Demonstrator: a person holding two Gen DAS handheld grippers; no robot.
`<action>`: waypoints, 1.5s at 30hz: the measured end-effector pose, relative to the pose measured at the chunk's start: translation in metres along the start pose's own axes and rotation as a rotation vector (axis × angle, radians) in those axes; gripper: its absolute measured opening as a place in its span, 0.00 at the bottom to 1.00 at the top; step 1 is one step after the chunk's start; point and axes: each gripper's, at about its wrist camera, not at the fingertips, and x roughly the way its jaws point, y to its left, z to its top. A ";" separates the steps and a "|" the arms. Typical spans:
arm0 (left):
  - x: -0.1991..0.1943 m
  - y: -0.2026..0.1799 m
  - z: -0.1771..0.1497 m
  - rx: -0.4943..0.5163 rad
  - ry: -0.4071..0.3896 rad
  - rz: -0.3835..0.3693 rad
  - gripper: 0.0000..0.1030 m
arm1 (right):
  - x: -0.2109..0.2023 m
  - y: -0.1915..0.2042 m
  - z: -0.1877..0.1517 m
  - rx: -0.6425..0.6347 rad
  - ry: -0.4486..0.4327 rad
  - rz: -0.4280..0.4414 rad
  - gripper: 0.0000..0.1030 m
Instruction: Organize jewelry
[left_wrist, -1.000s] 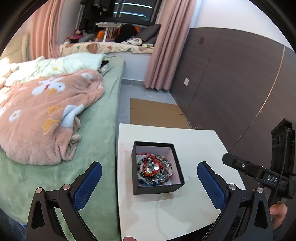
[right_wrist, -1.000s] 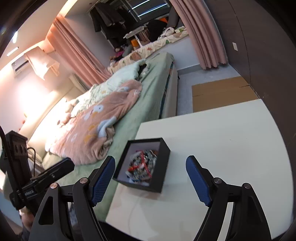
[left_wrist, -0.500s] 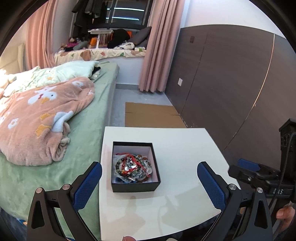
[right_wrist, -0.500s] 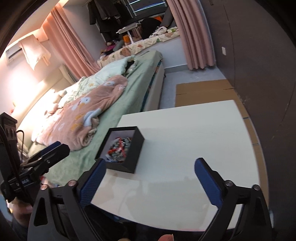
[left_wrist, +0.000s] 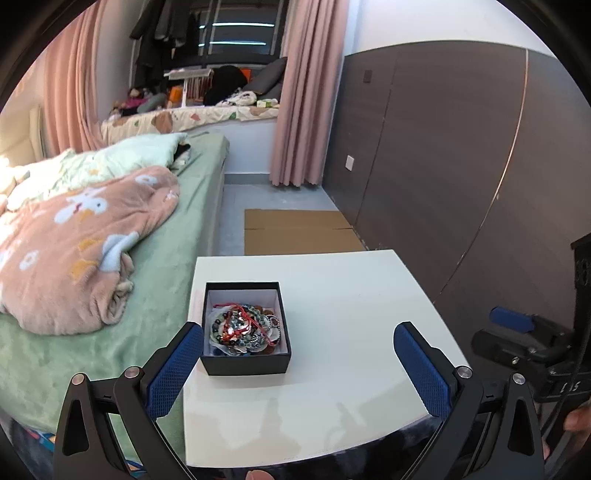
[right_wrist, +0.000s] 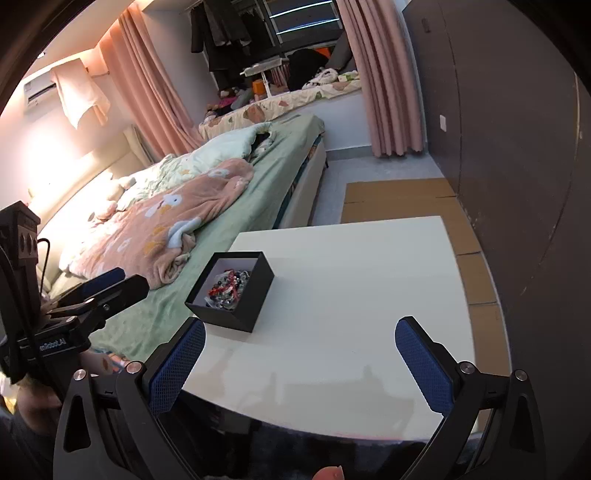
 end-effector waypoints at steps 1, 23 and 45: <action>-0.002 -0.002 0.000 0.005 -0.002 0.003 1.00 | -0.002 -0.001 0.000 0.002 -0.003 -0.002 1.00; -0.020 -0.016 0.012 0.033 -0.016 0.032 1.00 | -0.019 -0.014 -0.004 0.033 -0.044 0.020 1.00; -0.021 -0.024 0.015 0.073 0.031 0.059 1.00 | -0.011 -0.014 -0.006 0.023 -0.010 0.010 1.00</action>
